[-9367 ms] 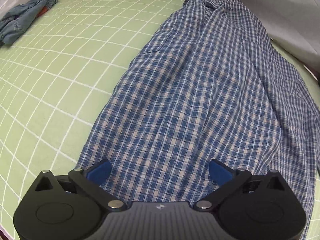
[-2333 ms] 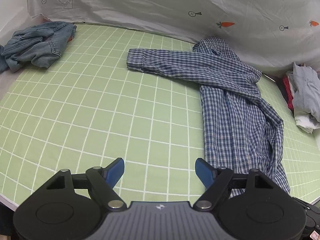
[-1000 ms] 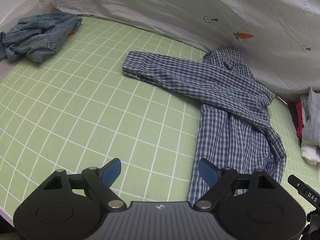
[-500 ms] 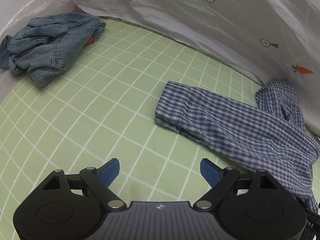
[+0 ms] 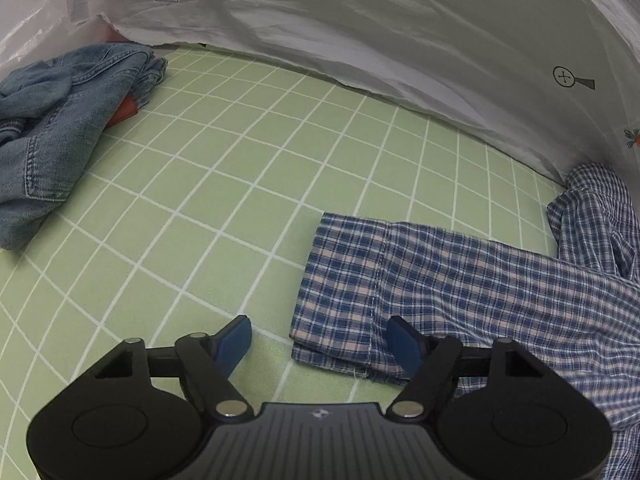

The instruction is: Fold clothes

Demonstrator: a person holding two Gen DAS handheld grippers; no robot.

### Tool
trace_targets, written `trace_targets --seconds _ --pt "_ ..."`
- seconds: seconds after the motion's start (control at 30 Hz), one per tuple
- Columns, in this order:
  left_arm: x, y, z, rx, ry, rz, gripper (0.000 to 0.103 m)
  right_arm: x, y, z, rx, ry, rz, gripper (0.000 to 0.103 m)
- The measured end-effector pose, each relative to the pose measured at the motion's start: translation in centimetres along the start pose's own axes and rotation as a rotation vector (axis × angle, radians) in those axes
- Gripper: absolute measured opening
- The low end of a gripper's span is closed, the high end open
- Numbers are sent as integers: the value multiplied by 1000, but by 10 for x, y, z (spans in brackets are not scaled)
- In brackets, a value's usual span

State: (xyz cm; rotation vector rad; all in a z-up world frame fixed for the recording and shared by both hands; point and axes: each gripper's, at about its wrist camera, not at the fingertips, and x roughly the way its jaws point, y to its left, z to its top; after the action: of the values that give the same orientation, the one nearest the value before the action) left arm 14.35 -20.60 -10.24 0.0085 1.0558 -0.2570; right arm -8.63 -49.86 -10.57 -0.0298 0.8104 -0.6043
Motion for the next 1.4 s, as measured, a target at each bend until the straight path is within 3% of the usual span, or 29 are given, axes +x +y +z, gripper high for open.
trace_targets --seconds 0.13,0.17,0.23,0.43,0.5,0.57,0.6,0.63,0.7,0.97,1.3,1.37,1.4 --pt "-2 -1 -1 18 -37 -20 26 1 0 5 33 -6 47 11" --pt "-3 0 0 7 -41 -36 18 0 -1 7 41 -14 51 8" --pt "-8 3 2 -19 -60 -60 12 -4 -3 12 59 -37 59 7" --pt "-44 13 20 -23 -189 -45 12 -19 -6 33 90 -116 108 7" --pt "-36 21 19 -54 -158 -46 12 -7 -1 32 95 -78 141 11" --pt "-27 29 16 -96 -121 -49 12 9 -1 28 146 17 196 32" --pt "-24 32 13 -112 -109 -50 12 11 -4 25 192 38 223 36" --pt "-22 33 11 -111 -103 -50 12 8 -8 24 221 39 242 38" --pt "-20 32 7 -93 -101 -43 12 -3 -17 23 237 17 219 55" --pt "-11 35 5 -106 -77 -49 13 -21 -64 21 377 -36 150 79" --pt "-6 37 3 -111 -61 -49 14 76 -99 66 634 17 206 77" --pt "-5 37 3 -113 -61 -50 14 96 -101 73 681 44 209 66" --pt "-4 37 3 -113 -61 -51 14 107 -101 75 697 78 215 47"
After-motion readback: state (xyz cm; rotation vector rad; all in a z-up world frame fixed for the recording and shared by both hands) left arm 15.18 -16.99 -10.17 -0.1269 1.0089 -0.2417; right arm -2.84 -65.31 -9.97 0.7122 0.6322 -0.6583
